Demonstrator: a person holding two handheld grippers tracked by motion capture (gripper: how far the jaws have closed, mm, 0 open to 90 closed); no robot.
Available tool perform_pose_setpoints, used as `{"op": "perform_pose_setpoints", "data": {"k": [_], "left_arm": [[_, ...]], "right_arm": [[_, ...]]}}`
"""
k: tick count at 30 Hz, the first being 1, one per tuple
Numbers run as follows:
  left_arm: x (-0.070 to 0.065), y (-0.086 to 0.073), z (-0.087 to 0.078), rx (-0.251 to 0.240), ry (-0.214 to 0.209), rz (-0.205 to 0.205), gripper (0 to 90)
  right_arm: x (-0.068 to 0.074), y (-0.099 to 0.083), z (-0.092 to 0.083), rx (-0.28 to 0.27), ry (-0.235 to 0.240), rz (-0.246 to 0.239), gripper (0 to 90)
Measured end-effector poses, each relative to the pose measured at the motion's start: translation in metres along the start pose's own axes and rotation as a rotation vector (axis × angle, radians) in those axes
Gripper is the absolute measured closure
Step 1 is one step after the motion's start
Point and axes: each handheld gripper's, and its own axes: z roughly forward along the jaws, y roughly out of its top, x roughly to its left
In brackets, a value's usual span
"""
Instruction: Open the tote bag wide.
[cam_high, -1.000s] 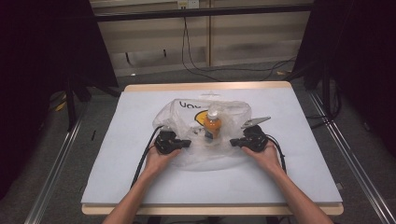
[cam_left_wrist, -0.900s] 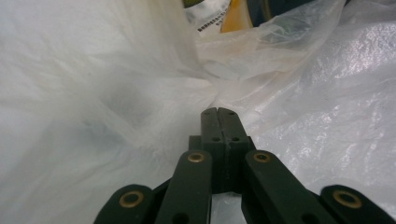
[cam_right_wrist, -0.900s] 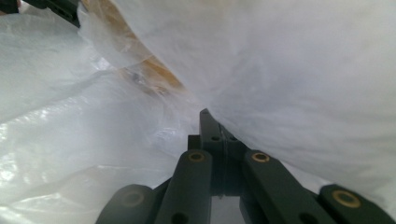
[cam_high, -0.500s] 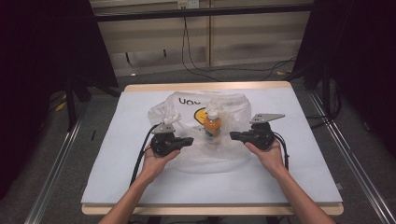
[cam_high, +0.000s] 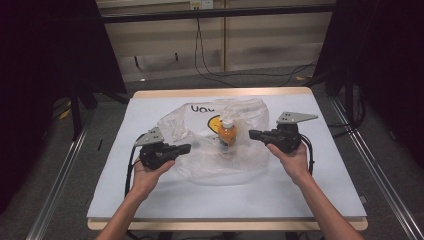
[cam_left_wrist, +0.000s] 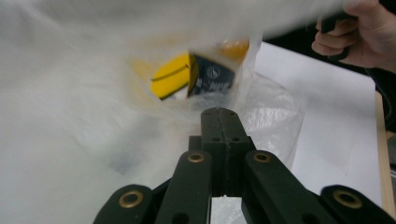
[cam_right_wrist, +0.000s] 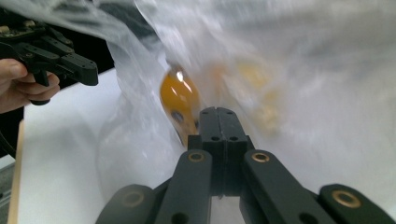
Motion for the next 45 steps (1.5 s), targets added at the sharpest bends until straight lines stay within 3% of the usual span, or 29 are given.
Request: {"op": "perform_pose_setpoints", "data": {"k": [3, 8, 15, 19, 23, 26, 30, 31, 32, 34, 37, 45], "left_arm": [[0.002, 0.001, -0.008, -0.001, 0.014, 0.013, 90.0], [0.009, 0.001, -0.022, -0.038, 0.042, -0.009, 90.0], [0.022, 0.028, -0.042, -0.096, 0.098, 0.001, 90.0], [0.030, 0.052, -0.040, -0.128, 0.105, 0.013, 90.0], [0.027, 0.072, -0.041, -0.166, 0.104, 0.038, 90.0], [0.027, 0.082, -0.040, -0.193, 0.100, 0.033, 90.0], [0.028, 0.092, -0.024, -0.208, 0.075, 0.034, 90.0], [0.029, 0.092, -0.018, -0.220, 0.059, 0.014, 90.0], [0.029, 0.092, -0.010, -0.214, 0.042, 0.008, 90.0], [0.029, 0.093, 0.006, -0.151, 0.053, 0.036, 90.0], [0.037, 0.085, 0.027, -0.053, 0.079, 0.023, 90.0], [0.060, 0.041, 0.058, 0.031, 0.093, -0.072, 90.0]], "right_arm": [[0.001, 0.008, -0.001, -0.021, 0.003, -0.007, 90.0], [0.003, 0.016, -0.006, -0.045, 0.000, -0.012, 90.0], [0.003, 0.041, -0.014, -0.064, -0.017, -0.043, 90.0], [-0.001, 0.054, -0.012, -0.077, -0.025, -0.041, 90.0], [0.001, 0.067, -0.007, -0.095, -0.013, -0.050, 90.0], [0.002, 0.076, -0.003, -0.102, -0.007, -0.064, 90.0], [0.000, 0.085, 0.007, -0.100, -0.011, -0.071, 90.0], [-0.001, 0.087, 0.010, -0.099, -0.011, -0.068, 90.0], [-0.002, 0.087, 0.013, -0.097, -0.011, -0.069, 90.0], [-0.005, 0.088, 0.019, -0.095, -0.006, -0.063, 90.0], [-0.011, 0.080, 0.027, -0.050, -0.020, -0.053, 90.0], [-0.030, 0.041, 0.037, 0.052, -0.072, -0.012, 90.0]]}}
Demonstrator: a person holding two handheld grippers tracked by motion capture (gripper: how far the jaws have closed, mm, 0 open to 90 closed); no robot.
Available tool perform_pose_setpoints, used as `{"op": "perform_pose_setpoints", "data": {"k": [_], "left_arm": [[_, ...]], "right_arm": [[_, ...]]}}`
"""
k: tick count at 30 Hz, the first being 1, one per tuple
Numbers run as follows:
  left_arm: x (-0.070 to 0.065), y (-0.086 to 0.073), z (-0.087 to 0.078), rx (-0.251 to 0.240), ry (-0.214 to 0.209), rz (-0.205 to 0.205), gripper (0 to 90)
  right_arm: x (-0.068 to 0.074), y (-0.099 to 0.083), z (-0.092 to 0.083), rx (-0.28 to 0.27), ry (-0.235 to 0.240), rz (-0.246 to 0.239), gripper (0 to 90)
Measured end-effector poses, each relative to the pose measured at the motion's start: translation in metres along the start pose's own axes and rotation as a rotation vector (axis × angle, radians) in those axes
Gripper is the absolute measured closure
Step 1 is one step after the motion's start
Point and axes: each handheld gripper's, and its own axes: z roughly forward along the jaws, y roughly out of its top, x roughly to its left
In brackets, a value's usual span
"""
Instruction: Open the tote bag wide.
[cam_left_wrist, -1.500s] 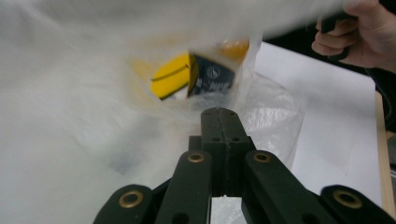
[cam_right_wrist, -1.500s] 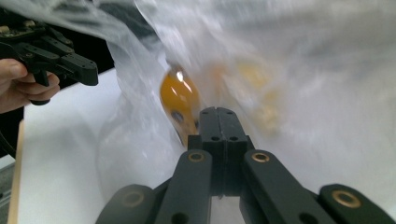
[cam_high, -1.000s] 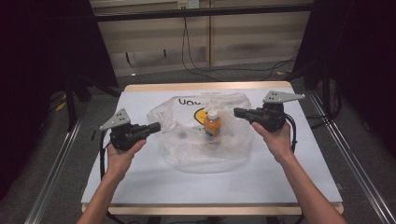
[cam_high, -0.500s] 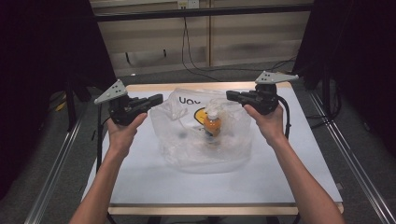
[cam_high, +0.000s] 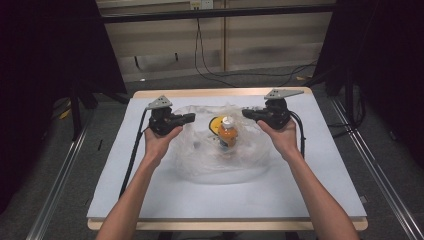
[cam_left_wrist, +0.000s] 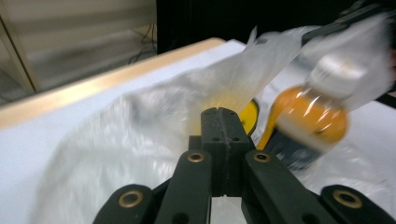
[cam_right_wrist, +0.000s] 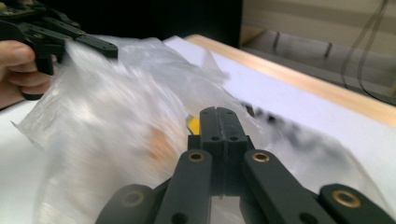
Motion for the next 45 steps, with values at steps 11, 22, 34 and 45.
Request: {"op": "perform_pose_setpoints", "data": {"k": [11, 22, 34, 45], "left_arm": [[0.010, -0.032, 0.040, 0.117, -0.005, -0.035, 90.0], [0.029, -0.054, 0.057, 0.223, 0.059, -0.094, 90.0], [0.039, -0.077, 0.033, 0.275, 0.103, -0.116, 90.0], [0.038, -0.082, 0.016, 0.318, 0.141, -0.055, 90.0]], "right_arm": [[-0.009, -0.053, 0.019, 0.124, 0.016, 0.040, 90.0], [-0.022, -0.098, 0.028, 0.254, 0.013, 0.084, 90.0], [-0.027, -0.109, 0.006, 0.326, -0.055, 0.056, 90.0], [-0.039, -0.115, -0.016, 0.333, -0.094, 0.043, 90.0]]}}
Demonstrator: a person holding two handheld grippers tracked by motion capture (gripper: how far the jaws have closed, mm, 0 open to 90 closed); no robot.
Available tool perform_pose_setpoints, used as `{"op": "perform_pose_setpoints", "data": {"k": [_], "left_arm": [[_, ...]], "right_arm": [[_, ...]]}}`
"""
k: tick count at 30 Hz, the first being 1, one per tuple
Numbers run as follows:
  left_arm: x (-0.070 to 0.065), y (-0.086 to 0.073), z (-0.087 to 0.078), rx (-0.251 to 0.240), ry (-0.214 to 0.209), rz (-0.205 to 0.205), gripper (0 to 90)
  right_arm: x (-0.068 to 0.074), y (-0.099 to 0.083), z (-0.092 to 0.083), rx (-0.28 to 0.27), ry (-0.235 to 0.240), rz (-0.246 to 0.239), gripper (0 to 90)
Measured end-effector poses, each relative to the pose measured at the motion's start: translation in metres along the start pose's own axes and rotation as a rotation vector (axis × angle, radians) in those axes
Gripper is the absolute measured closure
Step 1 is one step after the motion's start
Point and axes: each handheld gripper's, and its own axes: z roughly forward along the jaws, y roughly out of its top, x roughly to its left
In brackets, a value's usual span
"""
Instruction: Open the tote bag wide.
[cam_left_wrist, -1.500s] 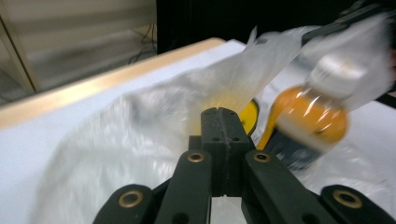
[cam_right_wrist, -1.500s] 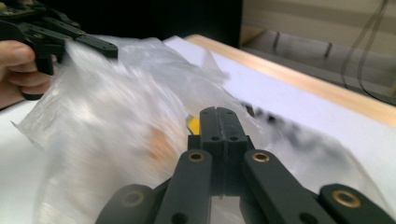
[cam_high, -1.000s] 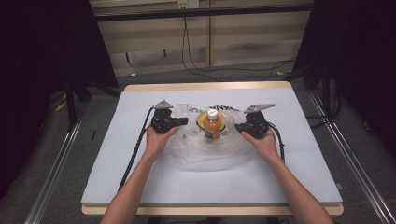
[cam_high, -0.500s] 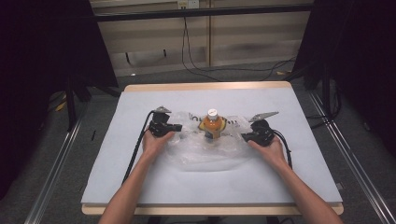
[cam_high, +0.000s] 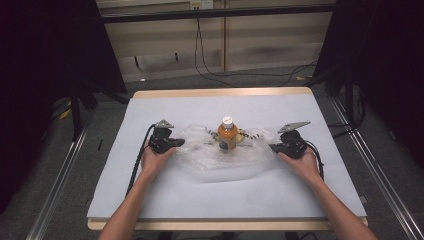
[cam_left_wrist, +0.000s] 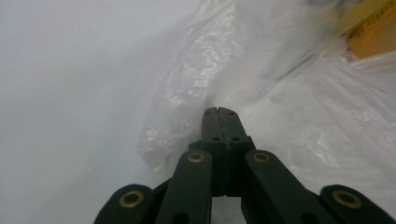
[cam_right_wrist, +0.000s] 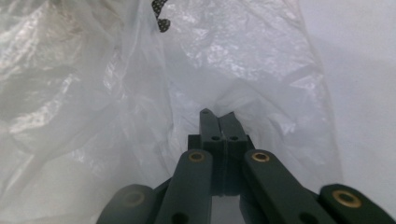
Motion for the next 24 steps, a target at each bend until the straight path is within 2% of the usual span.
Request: {"op": "perform_pose_setpoints", "data": {"k": [3, 5, 7, 8, 9, 10, 12, 14, 15, 18, 20, 24], "left_arm": [[0.004, -0.004, -0.008, 0.025, 0.023, 0.010, 90.0], [0.009, -0.007, -0.012, 0.013, 0.035, -0.024, 90.0], [0.016, -0.011, -0.016, 0.008, 0.015, -0.059, 90.0], [0.017, -0.013, -0.016, -0.009, 0.006, -0.079, 90.0], [0.018, -0.014, -0.017, -0.016, -0.016, -0.085, 90.0], [0.018, -0.014, -0.016, -0.036, -0.020, -0.094, 90.0], [0.017, -0.011, -0.020, -0.061, -0.045, -0.076, 90.0], [0.011, -0.005, -0.025, -0.101, -0.062, -0.066, 90.0], [0.009, -0.003, -0.027, -0.104, -0.069, -0.058, 90.0], [-0.003, 0.006, -0.038, -0.135, -0.084, -0.018, 90.0], [-0.009, 0.010, -0.046, -0.147, -0.086, 0.000, 90.0], [-0.024, 0.024, -0.061, -0.176, -0.093, 0.056, 90.0]], "right_arm": [[-0.001, -0.003, -0.001, -0.006, -0.004, -0.003, 90.0], [-0.003, -0.004, -0.002, -0.019, 0.003, 0.014, 90.0], [-0.001, -0.004, -0.002, -0.016, -0.016, -0.002, 90.0], [-0.001, -0.005, -0.001, -0.024, -0.011, 0.003, 90.0], [-0.001, -0.005, -0.002, -0.025, -0.010, 0.006, 90.0], [-0.001, -0.005, -0.002, -0.023, -0.004, 0.005, 90.0], [0.000, -0.004, -0.002, -0.026, 0.007, 0.011, 90.0], [0.001, -0.002, -0.005, -0.059, 0.030, 0.016, 90.0], [0.002, 0.001, -0.007, -0.085, 0.052, 0.020, 90.0], [0.006, 0.005, -0.013, -0.118, 0.071, 0.016, 90.0], [0.009, 0.008, -0.017, -0.127, 0.069, 0.008, 90.0], [0.013, 0.018, -0.029, -0.187, 0.070, 0.006, 90.0]]}}
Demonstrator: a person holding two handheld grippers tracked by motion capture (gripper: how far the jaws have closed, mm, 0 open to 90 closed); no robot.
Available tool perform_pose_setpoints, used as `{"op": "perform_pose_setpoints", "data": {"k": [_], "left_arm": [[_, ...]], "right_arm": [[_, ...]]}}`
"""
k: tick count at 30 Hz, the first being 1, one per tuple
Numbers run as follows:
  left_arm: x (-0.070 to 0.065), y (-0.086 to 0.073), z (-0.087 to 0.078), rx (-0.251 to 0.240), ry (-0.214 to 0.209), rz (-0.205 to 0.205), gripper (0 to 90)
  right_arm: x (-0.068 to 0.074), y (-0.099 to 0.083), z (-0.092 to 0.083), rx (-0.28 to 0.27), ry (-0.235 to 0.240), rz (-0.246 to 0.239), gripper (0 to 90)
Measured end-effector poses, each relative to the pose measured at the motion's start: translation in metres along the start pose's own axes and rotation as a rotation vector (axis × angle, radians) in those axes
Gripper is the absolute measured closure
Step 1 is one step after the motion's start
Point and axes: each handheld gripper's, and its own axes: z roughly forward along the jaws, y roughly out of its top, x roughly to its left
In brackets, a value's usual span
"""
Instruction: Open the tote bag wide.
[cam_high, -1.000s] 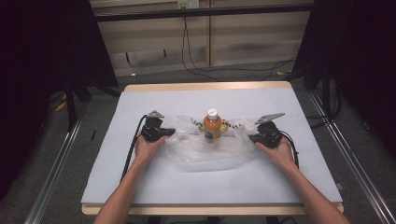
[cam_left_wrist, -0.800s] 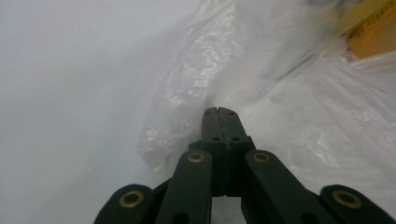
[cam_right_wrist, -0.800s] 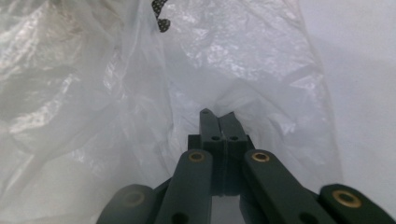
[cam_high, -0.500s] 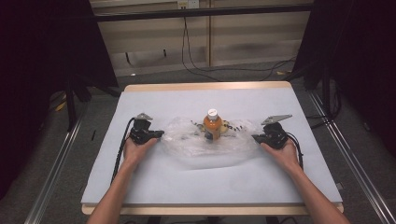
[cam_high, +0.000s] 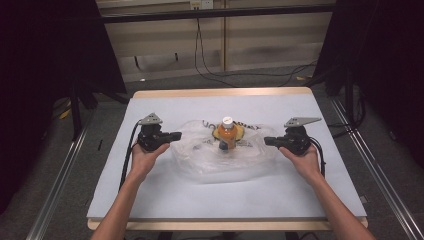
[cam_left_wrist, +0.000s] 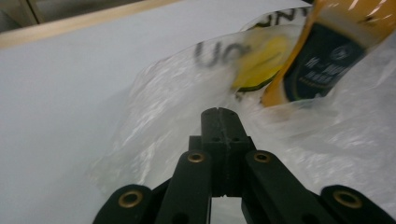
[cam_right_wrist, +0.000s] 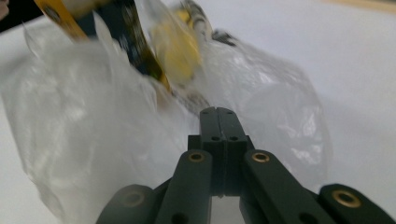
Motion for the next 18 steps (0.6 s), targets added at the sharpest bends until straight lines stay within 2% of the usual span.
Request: {"op": "perform_pose_setpoints", "data": {"k": [2, 4, 5, 6, 7, 9, 10, 11, 12, 13, 14, 15, 17, 18], "left_arm": [[-0.009, 0.011, -0.001, -0.007, -0.012, 0.032, 90.0], [-0.020, 0.023, 0.003, 0.012, -0.044, 0.060, 90.0], [-0.023, 0.026, 0.006, 0.019, -0.068, 0.058, 90.0], [-0.028, 0.030, 0.012, 0.049, -0.090, 0.060, 90.0], [-0.034, 0.033, 0.019, 0.073, -0.098, 0.070, 90.0], [-0.044, 0.037, 0.038, 0.142, -0.106, 0.097, 90.0], [-0.045, 0.037, 0.044, 0.158, -0.107, 0.091, 90.0], [-0.045, 0.037, 0.059, 0.173, -0.108, 0.088, 90.0], [-0.045, 0.037, 0.059, 0.173, -0.108, 0.088, 90.0], [-0.044, 0.037, 0.066, 0.192, -0.100, 0.094, 90.0], [-0.044, 0.035, 0.078, 0.212, -0.109, 0.091, 90.0], [-0.044, 0.035, 0.083, 0.240, -0.107, 0.099, 90.0], [-0.044, 0.031, 0.097, 0.280, -0.114, 0.089, 90.0], [-0.046, 0.029, 0.102, 0.297, -0.110, 0.087, 90.0]], "right_arm": [[0.002, 0.009, -0.005, -0.040, 0.006, -0.006, 90.0], [0.005, 0.022, -0.008, -0.068, 0.015, -0.013, 90.0], [0.006, 0.028, -0.007, -0.067, 0.025, -0.023, 90.0], [0.007, 0.033, -0.007, -0.070, 0.036, -0.021, 90.0], [0.007, 0.040, -0.005, -0.067, 0.060, -0.027, 90.0], [0.010, 0.052, 0.002, -0.067, 0.079, -0.033, 90.0], [0.010, 0.059, 0.008, -0.049, 0.101, -0.035, 90.0], [0.011, 0.062, 0.013, -0.031, 0.109, -0.044, 90.0], [0.011, 0.062, 0.013, -0.031, 0.109, -0.044, 90.0], [0.016, 0.068, 0.033, 0.068, 0.131, -0.082, 90.0], [0.018, 0.068, 0.038, 0.091, 0.136, -0.091, 90.0], [0.019, 0.067, 0.043, 0.118, 0.146, -0.094, 90.0], [0.023, 0.065, 0.055, 0.180, 0.118, -0.114, 90.0], [0.024, 0.063, 0.062, 0.221, 0.131, -0.108, 90.0]]}}
